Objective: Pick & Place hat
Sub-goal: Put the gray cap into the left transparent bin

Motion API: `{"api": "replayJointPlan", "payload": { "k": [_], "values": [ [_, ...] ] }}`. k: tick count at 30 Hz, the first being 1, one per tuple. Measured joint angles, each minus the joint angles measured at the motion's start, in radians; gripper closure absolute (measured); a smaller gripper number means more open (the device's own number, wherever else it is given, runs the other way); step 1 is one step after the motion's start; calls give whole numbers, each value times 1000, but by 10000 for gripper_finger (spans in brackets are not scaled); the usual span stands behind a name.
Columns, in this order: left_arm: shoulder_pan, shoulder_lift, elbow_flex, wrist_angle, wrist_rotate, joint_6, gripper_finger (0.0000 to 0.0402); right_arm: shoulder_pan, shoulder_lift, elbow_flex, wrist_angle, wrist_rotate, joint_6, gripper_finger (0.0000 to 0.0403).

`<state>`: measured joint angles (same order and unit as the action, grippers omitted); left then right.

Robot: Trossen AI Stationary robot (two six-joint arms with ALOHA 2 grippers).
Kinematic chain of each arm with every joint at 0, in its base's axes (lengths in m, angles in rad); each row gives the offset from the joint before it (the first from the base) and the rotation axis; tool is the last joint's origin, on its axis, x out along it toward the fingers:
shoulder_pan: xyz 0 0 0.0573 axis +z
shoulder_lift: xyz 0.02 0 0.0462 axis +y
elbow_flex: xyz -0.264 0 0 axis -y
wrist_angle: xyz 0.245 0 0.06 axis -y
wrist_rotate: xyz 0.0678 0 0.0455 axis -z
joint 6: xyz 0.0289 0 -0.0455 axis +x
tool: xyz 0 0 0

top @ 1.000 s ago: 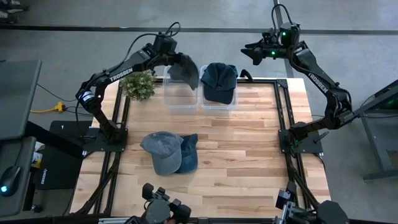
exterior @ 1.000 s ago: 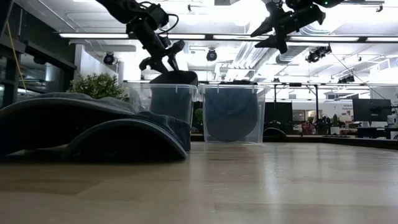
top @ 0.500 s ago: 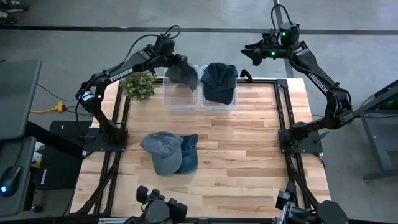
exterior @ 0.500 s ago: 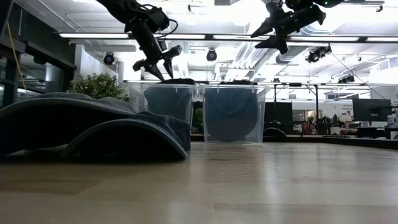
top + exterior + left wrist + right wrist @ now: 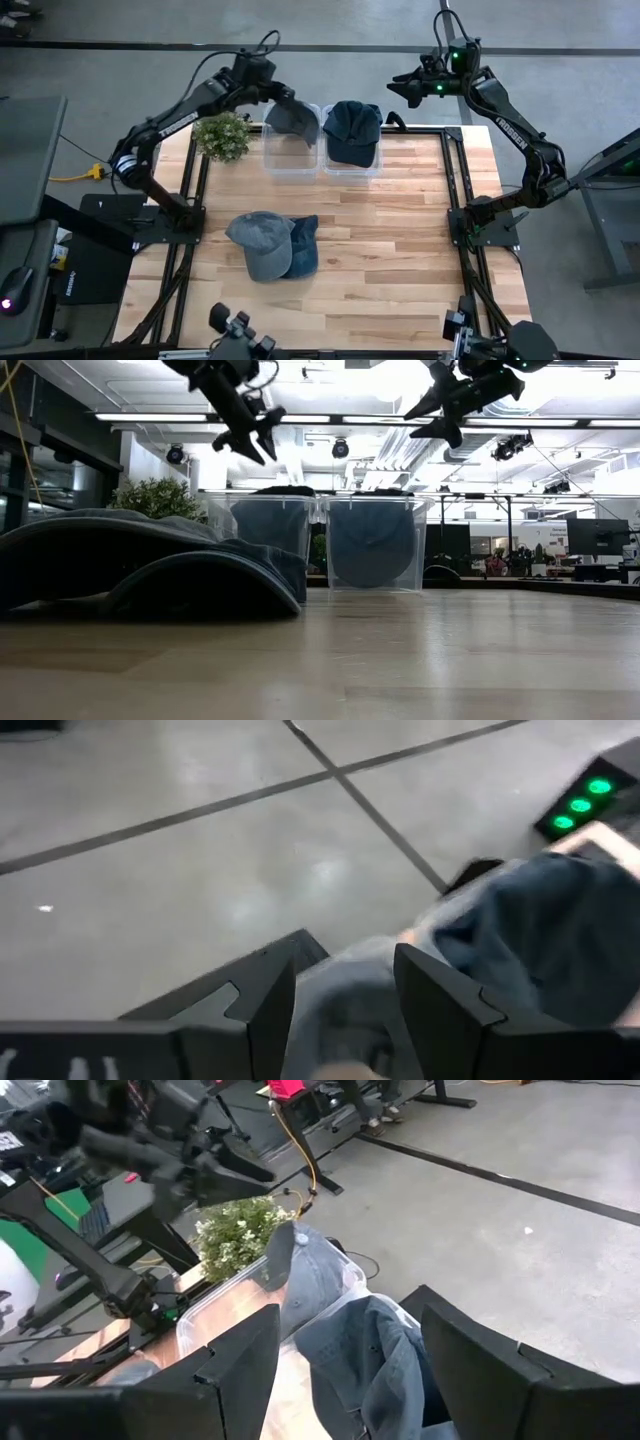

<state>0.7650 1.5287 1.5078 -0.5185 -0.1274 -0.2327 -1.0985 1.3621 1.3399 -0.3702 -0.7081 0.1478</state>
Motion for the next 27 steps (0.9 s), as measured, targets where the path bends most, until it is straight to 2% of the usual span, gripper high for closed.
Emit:
{"api": "replayJointPlan", "payload": {
  "k": [5,12,19,27],
  "values": [
    [-30,-98,0,-142,16,-23,231,0,0,0,0,-20,0,165],
    [-168,-187,3,-374,-1,-116,231,0,0,0,0,-127,-17,165],
    [-390,-187,0,-557,-144,-327,231,22,0,0,0,-178,-47,165],
    [-720,-187,-42,-683,-319,-632,231,92,0,0,-24,-182,-76,165]
  ]
}}
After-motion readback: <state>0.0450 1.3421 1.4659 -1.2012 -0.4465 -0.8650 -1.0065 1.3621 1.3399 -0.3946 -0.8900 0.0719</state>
